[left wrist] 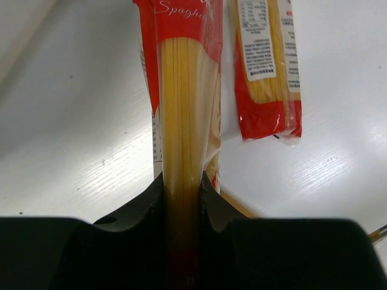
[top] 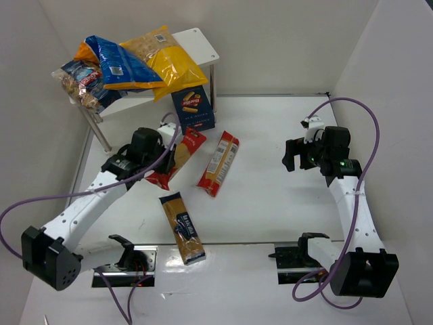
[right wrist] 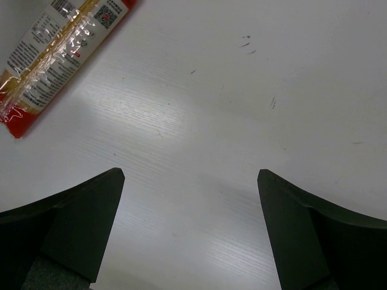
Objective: Place and organize the pasta boxes and bags onto the shelf
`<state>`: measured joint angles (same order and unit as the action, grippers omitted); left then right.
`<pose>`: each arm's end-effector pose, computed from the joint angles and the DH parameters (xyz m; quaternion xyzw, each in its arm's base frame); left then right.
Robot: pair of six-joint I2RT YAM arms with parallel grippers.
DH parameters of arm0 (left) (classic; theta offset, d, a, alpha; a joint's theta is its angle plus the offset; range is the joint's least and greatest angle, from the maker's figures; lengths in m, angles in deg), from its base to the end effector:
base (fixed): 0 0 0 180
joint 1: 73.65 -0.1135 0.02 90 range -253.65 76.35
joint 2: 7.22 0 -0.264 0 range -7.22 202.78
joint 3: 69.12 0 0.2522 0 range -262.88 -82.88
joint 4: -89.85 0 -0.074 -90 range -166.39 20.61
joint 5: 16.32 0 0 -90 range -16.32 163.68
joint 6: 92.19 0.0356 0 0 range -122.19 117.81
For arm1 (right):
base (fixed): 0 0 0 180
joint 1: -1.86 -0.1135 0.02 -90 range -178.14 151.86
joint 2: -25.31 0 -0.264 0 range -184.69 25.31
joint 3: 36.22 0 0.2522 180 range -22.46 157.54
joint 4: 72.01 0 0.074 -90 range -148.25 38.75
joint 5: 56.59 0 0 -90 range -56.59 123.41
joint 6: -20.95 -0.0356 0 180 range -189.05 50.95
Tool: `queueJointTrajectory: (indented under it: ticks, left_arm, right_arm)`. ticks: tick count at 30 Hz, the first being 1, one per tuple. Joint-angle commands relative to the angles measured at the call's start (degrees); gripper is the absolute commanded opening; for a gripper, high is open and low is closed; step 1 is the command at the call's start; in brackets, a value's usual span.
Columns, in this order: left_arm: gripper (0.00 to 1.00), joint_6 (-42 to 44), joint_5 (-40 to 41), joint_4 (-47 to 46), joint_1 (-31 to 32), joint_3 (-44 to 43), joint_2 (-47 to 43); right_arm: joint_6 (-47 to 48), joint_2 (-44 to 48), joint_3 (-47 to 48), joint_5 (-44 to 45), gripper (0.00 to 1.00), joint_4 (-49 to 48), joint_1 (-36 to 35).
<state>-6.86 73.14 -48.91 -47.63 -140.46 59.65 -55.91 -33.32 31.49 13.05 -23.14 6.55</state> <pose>0.2295 -0.1124 0.3103 0.1677 0.8782 -0.1226 0.4309 0.2144 -0.0052 0.3100 -0.1404 0.8833 0.0934 0.4374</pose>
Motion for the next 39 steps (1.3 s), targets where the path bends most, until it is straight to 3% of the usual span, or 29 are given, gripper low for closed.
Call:
queueJointTrajectory:
  ticks: [1, 13, 19, 28, 39]
  left_arm:
    - [0.0, 1.06, -1.84, -7.18, -2.46, -0.95, -5.51]
    - [0.0, -4.38, 9.23, -7.18, -14.67, 3.97, -11.94]
    - [0.0, -9.21, 15.47, -8.93, -17.23, 4.5, -11.94]
    - [0.0, -14.4, 16.8, -15.0, -22.15, 5.63, -10.8]
    - [0.0, -14.93, 21.97, -25.38, -23.21, 9.51, -6.4]
  right_arm:
    - [0.21, 1.41, -0.34, -0.29, 1.0, -2.42, -0.12]
    - [0.74, 0.89, -0.34, -0.82, 1.0, -2.42, -0.12]
    - [0.74, 1.41, -0.34, -0.29, 1.0, -2.42, -0.12]
    - [0.74, 1.94, -0.34, -0.29, 1.0, -2.42, -0.12]
    - [0.74, 2.47, -0.87, 0.23, 1.0, -2.42, -0.12]
